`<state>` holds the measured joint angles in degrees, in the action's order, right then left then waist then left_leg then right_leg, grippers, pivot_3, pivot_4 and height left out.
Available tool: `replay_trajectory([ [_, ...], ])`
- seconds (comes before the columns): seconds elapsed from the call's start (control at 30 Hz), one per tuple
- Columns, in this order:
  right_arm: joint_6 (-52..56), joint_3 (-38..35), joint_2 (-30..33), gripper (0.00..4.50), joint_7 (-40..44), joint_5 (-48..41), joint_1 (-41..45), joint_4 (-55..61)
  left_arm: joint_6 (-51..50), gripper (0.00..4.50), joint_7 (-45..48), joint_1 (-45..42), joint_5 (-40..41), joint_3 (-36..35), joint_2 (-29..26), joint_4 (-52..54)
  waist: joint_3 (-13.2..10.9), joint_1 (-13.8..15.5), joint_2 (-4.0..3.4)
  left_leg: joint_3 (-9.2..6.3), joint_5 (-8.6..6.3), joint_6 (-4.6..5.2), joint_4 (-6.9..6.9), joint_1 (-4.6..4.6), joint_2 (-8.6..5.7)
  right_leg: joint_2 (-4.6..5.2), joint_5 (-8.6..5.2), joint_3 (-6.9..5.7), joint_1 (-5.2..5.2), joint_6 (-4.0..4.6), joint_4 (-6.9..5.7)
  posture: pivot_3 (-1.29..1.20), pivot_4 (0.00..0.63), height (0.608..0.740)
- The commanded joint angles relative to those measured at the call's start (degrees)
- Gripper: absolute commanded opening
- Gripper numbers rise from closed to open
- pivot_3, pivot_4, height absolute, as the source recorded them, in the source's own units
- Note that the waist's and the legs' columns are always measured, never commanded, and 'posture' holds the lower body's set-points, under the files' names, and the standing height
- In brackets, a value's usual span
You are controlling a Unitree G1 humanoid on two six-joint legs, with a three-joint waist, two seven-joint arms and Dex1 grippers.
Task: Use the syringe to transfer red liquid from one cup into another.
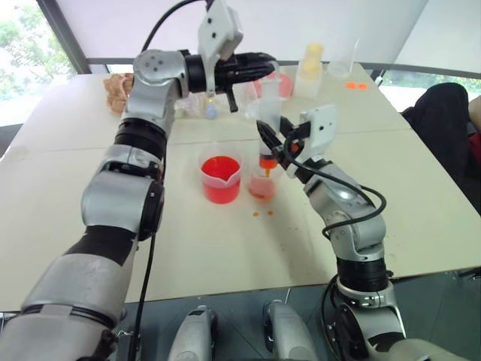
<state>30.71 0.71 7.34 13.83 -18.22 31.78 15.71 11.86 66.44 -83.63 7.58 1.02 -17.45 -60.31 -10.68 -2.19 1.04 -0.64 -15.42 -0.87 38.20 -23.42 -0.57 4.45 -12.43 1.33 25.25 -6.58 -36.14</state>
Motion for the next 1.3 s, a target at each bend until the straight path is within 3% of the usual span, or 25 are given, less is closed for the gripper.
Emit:
replay_trajectory([
  [0.03, -2.35, 0.52, -0.48, 1.46, 0.93, -0.51, 0.85, 3.39, -0.05, 0.05, 0.86, -2.52, 0.75, -1.24, -0.49, 1.07, 0.0, -0.21, 0.0, 0.0, 0.0, 0.0, 0.0, 0.0, 0.01, -0.01, 0.0, 0.0, 0.0, 0.0, 0.0, 0.0, 0.15, 0.74],
  [0.4, -3.45, -0.66, 0.01, 1.46, 1.04, -0.69, 2.56, 2.26, -13.25, 0.05, 11.64, 3.33, 7.02, -2.09, 1.34, 12.47, 0.0, -0.21, 0.0, -0.01, 0.0, 0.0, 0.0, 0.01, 0.02, -0.02, 0.0, 0.01, -0.01, 0.0, -0.02, 0.0, 0.15, 0.74],
  [0.73, -2.22, -3.46, 1.63, 1.46, 0.5, -1.91, 4.38, 3.28, -19.99, 0.05, 10.15, 11.01, 7.37, -0.79, 2.28, 20.73, 0.0, -0.21, 0.0, -0.01, 0.0, 0.0, 0.01, 0.02, 0.02, -0.01, 0.0, 0.0, -0.01, 0.0, -0.04, 0.0, 0.15, 0.74],
  [1.3, -1.47, -4.9, 3.54, 1.46, -0.16, -3.22, 6.15, 3.47, -21.2, 0.05, 8.26, 12.99, 6.79, -0.99, 2.63, 20.72, 0.0, -0.18, 0.0, -0.01, 0.0, 0.0, 0.01, 0.02, 0.02, -0.01, 0.0, 0.01, -0.01, 0.0, -0.03, 0.0, 0.15, 0.74],
])
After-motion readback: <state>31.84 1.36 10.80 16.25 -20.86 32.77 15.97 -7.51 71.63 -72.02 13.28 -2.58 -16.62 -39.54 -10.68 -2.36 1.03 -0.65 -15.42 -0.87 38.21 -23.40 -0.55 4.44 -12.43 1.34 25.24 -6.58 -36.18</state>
